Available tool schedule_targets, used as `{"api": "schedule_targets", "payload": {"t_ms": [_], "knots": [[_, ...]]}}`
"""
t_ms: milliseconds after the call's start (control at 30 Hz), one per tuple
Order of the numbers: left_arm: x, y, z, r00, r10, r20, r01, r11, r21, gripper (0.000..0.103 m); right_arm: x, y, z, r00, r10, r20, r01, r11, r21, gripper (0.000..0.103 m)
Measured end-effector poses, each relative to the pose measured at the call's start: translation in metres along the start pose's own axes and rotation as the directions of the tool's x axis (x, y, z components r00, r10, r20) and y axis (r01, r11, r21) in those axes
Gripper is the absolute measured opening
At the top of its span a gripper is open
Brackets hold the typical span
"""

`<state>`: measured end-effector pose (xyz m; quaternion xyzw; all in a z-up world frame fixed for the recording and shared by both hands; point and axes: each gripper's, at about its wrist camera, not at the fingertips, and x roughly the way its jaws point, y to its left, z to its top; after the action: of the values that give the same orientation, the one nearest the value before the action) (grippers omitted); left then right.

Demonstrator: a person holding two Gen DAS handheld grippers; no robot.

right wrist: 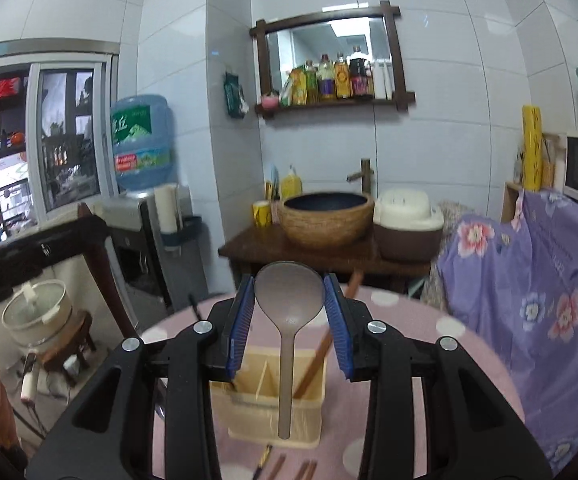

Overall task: Organize utensils
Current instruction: 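Carry the wooden spoon with the left gripper while the right gripper carries the clear spoon over the basket, then open both grippers to drop the two spoons into the basket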

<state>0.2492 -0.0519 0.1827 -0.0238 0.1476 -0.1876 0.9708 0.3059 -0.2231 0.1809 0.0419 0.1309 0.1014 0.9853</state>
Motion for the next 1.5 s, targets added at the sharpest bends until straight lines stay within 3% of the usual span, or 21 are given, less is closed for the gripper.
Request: {"api": "schedule_targets", "payload": {"t_ms": [167, 367, 800, 1033, 1067, 1100, 1167, 1367, 1500], "knots": [[0.039, 0.013, 0.003, 0.998, 0.049, -0.027, -0.05, 0.999, -0.019, 0.016, 0.038, 0.003, 0.003, 0.999, -0.036, -0.004, 0.036, 0.999, 0.002, 0.036], [0.071, 0.03, -0.035, 0.992, 0.065, -0.107, -0.072, 0.996, -0.06, 0.016, 0.066, -0.003, -0.04, 0.996, -0.068, -0.064, 0.069, 0.998, 0.004, 0.036], [0.105, 0.038, -0.092, 0.968, 0.043, -0.246, -0.066, 0.994, -0.088, 0.016, 0.078, -0.004, -0.104, 0.986, -0.083, -0.143, 0.08, 0.996, -0.027, 0.036], [0.103, 0.039, -0.1, 0.967, 0.022, -0.252, -0.047, 0.995, -0.092, 0.017, 0.077, -0.008, -0.115, 0.987, -0.075, -0.14, 0.072, 0.997, -0.027, 0.037], [0.1, 0.038, -0.1, 0.968, 0.026, -0.249, -0.049, 0.995, -0.087, 0.024, 0.076, -0.008, -0.116, 0.987, -0.072, -0.141, 0.07, 0.997, -0.024, 0.039], [0.098, 0.037, -0.1, 0.969, 0.028, -0.245, -0.05, 0.995, -0.087, 0.039, 0.074, -0.009, -0.117, 0.988, -0.077, -0.137, 0.074, 0.997, -0.022, 0.041], [0.087, 0.037, -0.101, 0.976, 0.028, -0.218, -0.051, 0.994, -0.1, 0.054, 0.069, -0.011, -0.117, 0.989, -0.086, -0.121, 0.084, 0.996, -0.016, 0.049], [0.054, 0.032, -0.11, 0.982, 0.067, -0.177, -0.079, 0.995, -0.058, 0.057, 0.035, -0.016, -0.118, 0.991, -0.095, -0.099, 0.095, 0.995, -0.005, 0.054], [0.038, 0.036, -0.129, 0.975, 0.073, -0.207, -0.088, 0.994, -0.061, 0.059, 0.016, -0.022, -0.13, 0.979, -0.107, -0.172, 0.108, 0.994, -0.006, 0.056]]}}
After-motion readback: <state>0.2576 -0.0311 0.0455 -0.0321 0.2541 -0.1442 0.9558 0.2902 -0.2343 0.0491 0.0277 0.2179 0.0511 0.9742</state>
